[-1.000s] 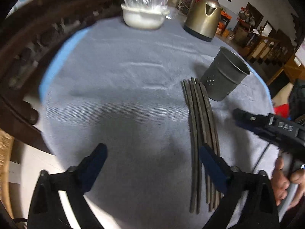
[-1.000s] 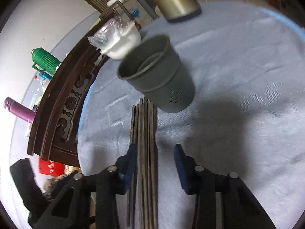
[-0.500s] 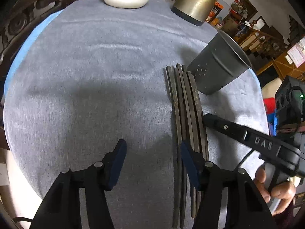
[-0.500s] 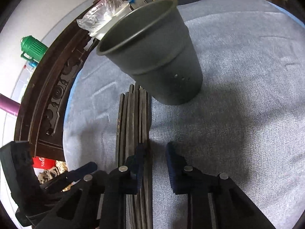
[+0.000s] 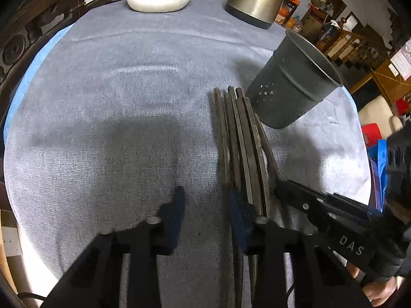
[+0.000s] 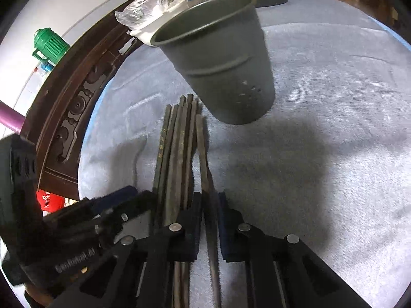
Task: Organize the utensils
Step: 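Close the left tool on one chopstick while the right tool grasps another, then lift both chopsticks over the grey holder cup and open both tools, then lower the left tool onto a chopstick while the right tool grasps another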
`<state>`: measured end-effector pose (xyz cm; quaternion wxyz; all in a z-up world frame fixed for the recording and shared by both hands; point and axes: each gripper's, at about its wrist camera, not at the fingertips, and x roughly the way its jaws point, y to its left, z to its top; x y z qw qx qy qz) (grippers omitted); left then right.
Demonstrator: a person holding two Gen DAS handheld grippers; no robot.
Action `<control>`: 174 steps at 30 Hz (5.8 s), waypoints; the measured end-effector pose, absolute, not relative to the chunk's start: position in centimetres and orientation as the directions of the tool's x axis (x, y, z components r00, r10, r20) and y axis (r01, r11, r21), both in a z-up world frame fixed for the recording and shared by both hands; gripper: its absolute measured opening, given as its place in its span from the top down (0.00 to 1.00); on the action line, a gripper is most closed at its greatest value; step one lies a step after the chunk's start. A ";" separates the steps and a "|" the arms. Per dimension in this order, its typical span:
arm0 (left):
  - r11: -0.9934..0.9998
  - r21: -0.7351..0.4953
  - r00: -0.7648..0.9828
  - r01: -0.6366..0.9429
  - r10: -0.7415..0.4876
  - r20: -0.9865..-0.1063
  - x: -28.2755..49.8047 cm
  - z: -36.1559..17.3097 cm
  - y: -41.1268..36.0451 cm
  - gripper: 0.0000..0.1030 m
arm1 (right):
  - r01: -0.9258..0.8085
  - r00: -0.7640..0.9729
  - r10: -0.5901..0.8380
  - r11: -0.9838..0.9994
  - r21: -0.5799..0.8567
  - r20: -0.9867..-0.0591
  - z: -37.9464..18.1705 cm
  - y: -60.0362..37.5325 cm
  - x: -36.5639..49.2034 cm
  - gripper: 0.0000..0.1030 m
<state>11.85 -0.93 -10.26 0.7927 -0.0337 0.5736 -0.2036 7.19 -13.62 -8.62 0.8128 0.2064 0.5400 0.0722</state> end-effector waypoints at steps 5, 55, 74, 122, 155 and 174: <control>0.924 -0.269 0.264 0.273 -0.341 -0.902 12.4 -10.5 -0.5 0.92 | 0.148 0.403 0.343 0.891 0.430 -0.849 -8.6 -15.1 6.2 0.87; 0.884 -0.327 0.627 0.335 -0.468 -0.623 10.3 7.0 7.5 0.93 | -0.104 0.763 0.323 0.916 0.387 -0.560 6.9 -18.3 3.7 0.94; 0.810 -0.466 0.802 0.355 -0.520 -0.293 10.8 13.0 4.2 0.93 | -0.076 0.924 0.224 0.902 0.425 -0.310 12.8 -21.1 2.2 0.94; 0.969 -0.104 0.680 0.224 -0.232 -0.696 3.5 -3.7 2.0 0.29 | 0.092 0.814 0.336 0.732 0.675 -0.475 -3.1 -24.5 -2.2 0.36; 0.931 -0.290 0.511 0.221 -0.364 -0.779 4.9 -7.7 6.4 0.29 | 0.040 0.508 0.429 0.855 0.517 -0.747 -7.6 -12.6 4.3 0.75; 0.928 -0.300 0.494 0.222 -0.372 -0.786 4.8 -7.5 6.5 0.29 | 0.140 0.463 0.435 0.824 0.549 -0.772 -9.3 -14.2 5.3 0.93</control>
